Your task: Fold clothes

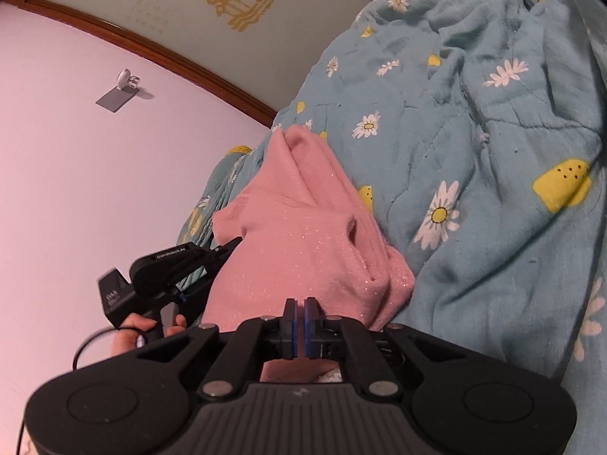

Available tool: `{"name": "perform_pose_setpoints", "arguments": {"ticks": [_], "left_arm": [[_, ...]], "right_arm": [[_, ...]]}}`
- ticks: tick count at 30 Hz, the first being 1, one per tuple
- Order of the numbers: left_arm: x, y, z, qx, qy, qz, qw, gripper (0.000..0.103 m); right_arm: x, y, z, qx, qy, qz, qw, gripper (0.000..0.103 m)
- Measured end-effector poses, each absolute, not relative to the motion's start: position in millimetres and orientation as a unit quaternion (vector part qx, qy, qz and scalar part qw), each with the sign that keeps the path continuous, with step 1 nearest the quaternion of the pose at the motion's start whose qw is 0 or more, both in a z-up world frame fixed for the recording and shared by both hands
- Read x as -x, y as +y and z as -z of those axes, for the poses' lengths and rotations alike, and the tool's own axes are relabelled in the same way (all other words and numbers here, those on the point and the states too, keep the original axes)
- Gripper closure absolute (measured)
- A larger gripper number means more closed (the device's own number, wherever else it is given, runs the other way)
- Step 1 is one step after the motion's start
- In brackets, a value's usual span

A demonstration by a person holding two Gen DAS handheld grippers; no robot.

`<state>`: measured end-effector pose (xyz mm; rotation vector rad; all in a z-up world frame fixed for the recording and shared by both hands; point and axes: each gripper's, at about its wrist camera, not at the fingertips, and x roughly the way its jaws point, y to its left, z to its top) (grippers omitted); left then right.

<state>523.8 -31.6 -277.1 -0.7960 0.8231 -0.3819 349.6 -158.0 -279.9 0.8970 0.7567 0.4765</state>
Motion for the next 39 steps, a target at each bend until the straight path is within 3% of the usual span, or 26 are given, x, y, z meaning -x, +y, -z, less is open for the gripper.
{"name": "perform_pose_setpoints", "arguments": {"ticks": [12, 19, 23, 24, 25, 32, 39], "left_arm": [[-583, -41, 261, 0.314, 0.381, 0.121, 0.861, 0.100], [-604, -23, 276, 0.354, 0.349, 0.060, 0.866, 0.101], [-605, -11, 250, 0.365, 0.328, 0.082, 0.867, 0.098], [-605, -8, 244, 0.363, 0.327, 0.093, 0.868, 0.098], [-603, -6, 236, 0.359, 0.324, 0.107, 0.869, 0.098], [-536, -25, 200, 0.328, 0.344, 0.231, 0.849, 0.098], [-476, -39, 255, 0.359, 0.382, 0.271, 0.807, 0.098]], "right_arm": [[-357, -159, 280, -0.422, 0.356, -0.221, 0.804, 0.103], [-360, -162, 287, -0.439, 0.359, -0.226, 0.792, 0.103], [-362, -164, 285, -0.447, 0.364, -0.225, 0.786, 0.103], [-363, -165, 281, -0.446, 0.365, -0.225, 0.786, 0.099], [-362, -167, 275, -0.445, 0.361, -0.227, 0.788, 0.095], [-357, -168, 256, -0.441, 0.334, -0.247, 0.796, 0.094], [-363, -159, 279, -0.453, 0.360, -0.244, 0.778, 0.098]]}}
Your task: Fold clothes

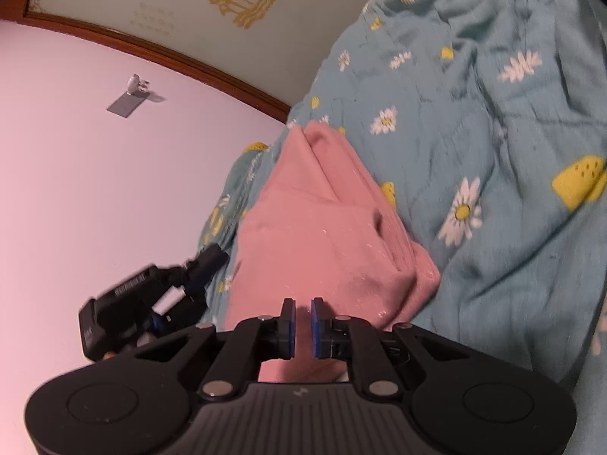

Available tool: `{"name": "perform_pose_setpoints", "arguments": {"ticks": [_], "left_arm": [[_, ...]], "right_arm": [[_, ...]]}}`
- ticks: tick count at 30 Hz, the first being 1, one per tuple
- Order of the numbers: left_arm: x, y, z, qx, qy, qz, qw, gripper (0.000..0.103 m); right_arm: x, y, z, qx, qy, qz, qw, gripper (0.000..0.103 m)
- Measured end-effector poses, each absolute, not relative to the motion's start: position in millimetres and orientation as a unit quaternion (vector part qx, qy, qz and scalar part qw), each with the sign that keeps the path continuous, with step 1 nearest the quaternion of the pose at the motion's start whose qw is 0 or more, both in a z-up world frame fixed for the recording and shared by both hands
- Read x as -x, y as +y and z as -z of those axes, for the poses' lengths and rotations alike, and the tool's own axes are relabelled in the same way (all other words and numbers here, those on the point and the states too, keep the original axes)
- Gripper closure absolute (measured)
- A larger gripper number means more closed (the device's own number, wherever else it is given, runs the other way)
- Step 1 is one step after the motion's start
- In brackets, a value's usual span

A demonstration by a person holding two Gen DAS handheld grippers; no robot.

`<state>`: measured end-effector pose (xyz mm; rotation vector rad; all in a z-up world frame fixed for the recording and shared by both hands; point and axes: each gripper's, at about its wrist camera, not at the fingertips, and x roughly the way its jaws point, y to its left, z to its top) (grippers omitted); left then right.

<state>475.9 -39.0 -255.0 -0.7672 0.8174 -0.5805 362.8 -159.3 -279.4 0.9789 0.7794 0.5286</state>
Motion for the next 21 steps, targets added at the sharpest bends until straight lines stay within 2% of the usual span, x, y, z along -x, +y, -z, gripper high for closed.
{"name": "perform_pose_setpoints", "arguments": {"ticks": [3, 8, 16, 21], "left_arm": [[-475, -34, 277, 0.368, 0.376, 0.264, 0.808, 0.100], [-493, -26, 284, 0.348, 0.356, 0.255, 0.829, 0.100], [-541, -21, 269, 0.345, 0.354, 0.211, 0.843, 0.100], [-537, -22, 257, 0.346, 0.363, 0.204, 0.841, 0.101]], "right_arm": [[-365, -165, 292, -0.487, 0.365, -0.242, 0.756, 0.102], [-368, -165, 291, -0.481, 0.364, -0.247, 0.758, 0.102], [-370, -165, 293, -0.490, 0.364, -0.249, 0.752, 0.102], [-371, -164, 294, -0.491, 0.365, -0.249, 0.751, 0.102]]}}
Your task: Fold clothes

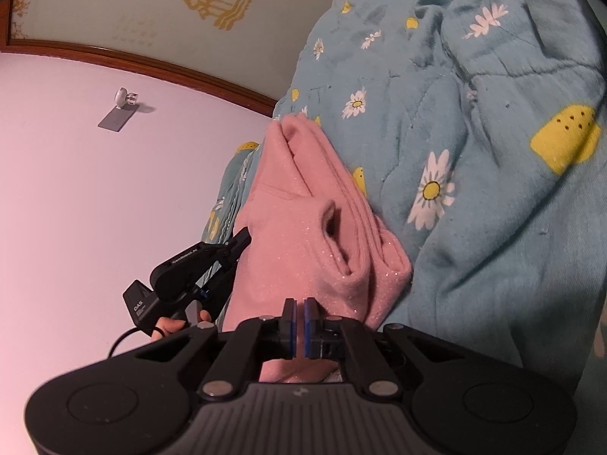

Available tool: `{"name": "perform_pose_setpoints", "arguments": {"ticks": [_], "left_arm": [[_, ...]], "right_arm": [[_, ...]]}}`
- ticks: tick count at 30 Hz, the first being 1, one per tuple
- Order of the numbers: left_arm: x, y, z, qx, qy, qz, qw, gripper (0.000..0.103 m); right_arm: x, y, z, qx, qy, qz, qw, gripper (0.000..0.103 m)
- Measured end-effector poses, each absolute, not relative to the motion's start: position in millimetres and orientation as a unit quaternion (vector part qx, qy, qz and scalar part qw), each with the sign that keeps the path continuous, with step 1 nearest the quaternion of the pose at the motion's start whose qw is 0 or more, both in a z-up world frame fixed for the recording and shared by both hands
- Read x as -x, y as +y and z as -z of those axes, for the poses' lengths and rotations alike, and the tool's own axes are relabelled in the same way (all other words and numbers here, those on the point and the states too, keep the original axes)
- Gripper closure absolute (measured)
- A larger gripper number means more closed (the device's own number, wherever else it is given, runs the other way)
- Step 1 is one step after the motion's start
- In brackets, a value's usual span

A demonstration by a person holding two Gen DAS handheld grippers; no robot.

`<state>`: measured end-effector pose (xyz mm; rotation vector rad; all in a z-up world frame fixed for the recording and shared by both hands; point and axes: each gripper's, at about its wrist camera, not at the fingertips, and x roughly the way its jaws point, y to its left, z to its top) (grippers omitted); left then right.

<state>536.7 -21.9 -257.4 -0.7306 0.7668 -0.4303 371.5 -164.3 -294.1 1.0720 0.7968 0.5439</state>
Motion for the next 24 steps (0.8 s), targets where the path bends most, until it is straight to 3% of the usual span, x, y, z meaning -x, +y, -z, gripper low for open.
{"name": "perform_pose_setpoints", "arguments": {"ticks": [14, 24], "left_arm": [[-431, 9, 285, 0.425, 0.375, 0.278, 0.775, 0.101], [-383, 11, 277, 0.377, 0.399, 0.296, 0.782, 0.101]], "right_arm": [[-371, -163, 297, -0.492, 0.366, -0.247, 0.750, 0.102], [-371, -161, 298, -0.494, 0.368, -0.246, 0.748, 0.102]]}}
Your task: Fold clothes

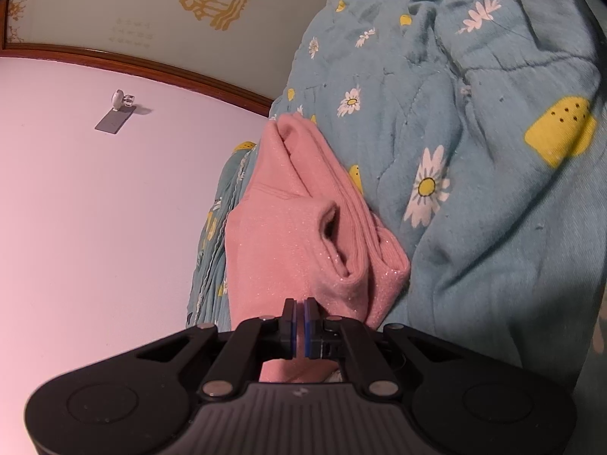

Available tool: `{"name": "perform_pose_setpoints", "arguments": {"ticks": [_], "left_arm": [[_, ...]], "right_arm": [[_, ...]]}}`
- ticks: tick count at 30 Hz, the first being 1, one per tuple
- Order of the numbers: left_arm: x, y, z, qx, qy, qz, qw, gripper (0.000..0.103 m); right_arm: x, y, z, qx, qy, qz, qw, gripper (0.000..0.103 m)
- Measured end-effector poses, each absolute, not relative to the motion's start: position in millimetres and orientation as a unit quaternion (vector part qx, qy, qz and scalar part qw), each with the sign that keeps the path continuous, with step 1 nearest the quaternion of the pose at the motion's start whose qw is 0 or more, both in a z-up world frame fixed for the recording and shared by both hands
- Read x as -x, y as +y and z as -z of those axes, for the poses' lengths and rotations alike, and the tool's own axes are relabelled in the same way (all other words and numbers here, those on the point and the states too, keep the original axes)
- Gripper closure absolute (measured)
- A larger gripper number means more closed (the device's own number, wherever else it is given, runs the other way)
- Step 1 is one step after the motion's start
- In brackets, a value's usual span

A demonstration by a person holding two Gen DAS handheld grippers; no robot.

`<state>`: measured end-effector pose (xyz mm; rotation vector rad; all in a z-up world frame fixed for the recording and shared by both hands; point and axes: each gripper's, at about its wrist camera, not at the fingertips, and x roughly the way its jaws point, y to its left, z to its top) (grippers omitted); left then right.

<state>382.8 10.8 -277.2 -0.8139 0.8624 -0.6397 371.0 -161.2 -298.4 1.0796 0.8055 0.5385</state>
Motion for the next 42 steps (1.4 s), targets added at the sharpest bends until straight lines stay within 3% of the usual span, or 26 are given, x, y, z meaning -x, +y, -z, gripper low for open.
{"name": "perform_pose_setpoints", "arguments": {"ticks": [8, 12, 17, 23, 28, 33, 40, 42], "left_arm": [[-354, 10, 290, 0.352, 0.429, 0.297, 0.778, 0.100], [-342, 5, 289, 0.315, 0.450, 0.299, 0.780, 0.100], [-332, -4, 280, 0.282, 0.466, 0.296, 0.785, 0.100], [-327, -10, 260, 0.257, 0.448, 0.296, 0.803, 0.099], [-325, 1, 281, 0.273, 0.465, 0.251, 0.804, 0.101], [-315, 6, 266, 0.318, 0.448, 0.274, 0.789, 0.099], [-352, -14, 235, 0.317, 0.381, 0.285, 0.820, 0.094], [-366, -18, 243, 0.319, 0.384, 0.282, 0.820, 0.093]], "right_arm": [[-371, -162, 299, -0.498, 0.373, -0.246, 0.743, 0.102], [-369, -166, 293, -0.504, 0.370, -0.250, 0.739, 0.094], [-365, -168, 276, -0.491, 0.331, -0.273, 0.758, 0.094], [-370, -173, 297, -0.515, 0.375, -0.233, 0.734, 0.100], [-367, -180, 293, -0.505, 0.380, -0.229, 0.740, 0.100], [-361, -188, 279, -0.485, 0.370, -0.231, 0.758, 0.090], [-362, -194, 284, -0.508, 0.322, -0.221, 0.768, 0.090], [-362, -194, 297, -0.511, 0.346, -0.198, 0.762, 0.098]]}}
